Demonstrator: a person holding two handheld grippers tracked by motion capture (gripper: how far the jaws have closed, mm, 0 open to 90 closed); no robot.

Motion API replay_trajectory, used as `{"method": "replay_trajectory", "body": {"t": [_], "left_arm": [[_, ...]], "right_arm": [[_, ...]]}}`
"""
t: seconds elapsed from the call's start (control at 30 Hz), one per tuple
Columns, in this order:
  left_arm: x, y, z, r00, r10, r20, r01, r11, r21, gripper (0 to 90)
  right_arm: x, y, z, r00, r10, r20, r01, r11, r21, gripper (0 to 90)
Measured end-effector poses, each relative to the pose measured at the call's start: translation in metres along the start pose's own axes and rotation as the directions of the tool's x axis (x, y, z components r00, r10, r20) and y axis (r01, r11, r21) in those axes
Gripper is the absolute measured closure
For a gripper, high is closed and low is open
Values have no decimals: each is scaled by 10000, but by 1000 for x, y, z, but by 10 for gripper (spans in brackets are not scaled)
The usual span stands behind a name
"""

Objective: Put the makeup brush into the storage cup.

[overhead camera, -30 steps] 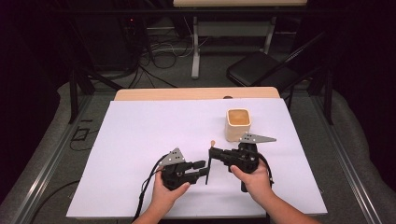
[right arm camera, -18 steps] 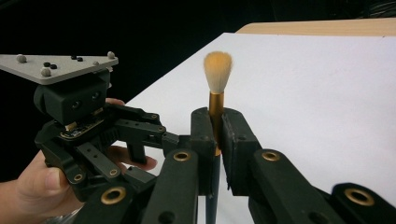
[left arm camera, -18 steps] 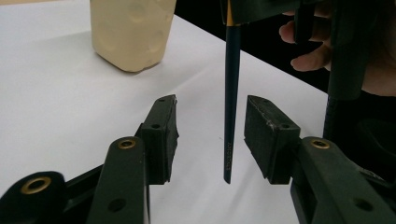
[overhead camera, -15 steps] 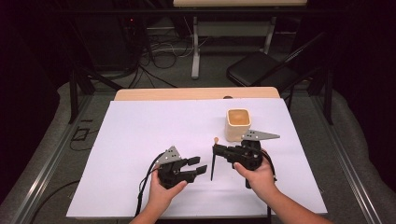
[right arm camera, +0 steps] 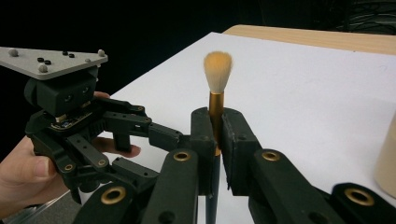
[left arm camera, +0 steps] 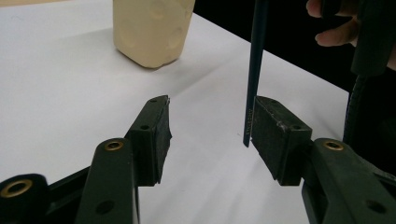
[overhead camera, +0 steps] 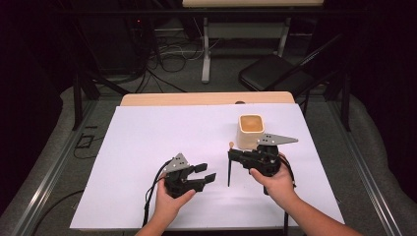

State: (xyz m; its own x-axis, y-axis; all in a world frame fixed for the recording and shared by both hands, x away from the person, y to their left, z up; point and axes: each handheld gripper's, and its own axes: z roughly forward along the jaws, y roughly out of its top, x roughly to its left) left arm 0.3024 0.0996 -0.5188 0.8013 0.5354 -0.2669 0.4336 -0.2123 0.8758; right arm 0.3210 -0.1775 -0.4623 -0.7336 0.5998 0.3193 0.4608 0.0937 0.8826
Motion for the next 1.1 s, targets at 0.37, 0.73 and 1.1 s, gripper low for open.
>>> {"method": "replay_trajectory", "body": {"t": [0.37, 0.73, 1.1], "left_arm": [[2, 0, -1, 9992, 35, -409, -35, 10000, -8, 394], [3, -1, -1, 9974, 139, -702, -134, 9999, 78, 383], [3, -2, -1, 9950, 259, -969, -242, 9995, 181, 376]], "right_arm": [[-2, 8, -7, 9988, -377, 310, 377, 9993, 18, 837], [-5, 10, -11, 9947, -735, 726, 739, 9973, -29, 837], [-10, 16, -13, 9900, -959, 1036, 989, 9948, -244, 837]]}}
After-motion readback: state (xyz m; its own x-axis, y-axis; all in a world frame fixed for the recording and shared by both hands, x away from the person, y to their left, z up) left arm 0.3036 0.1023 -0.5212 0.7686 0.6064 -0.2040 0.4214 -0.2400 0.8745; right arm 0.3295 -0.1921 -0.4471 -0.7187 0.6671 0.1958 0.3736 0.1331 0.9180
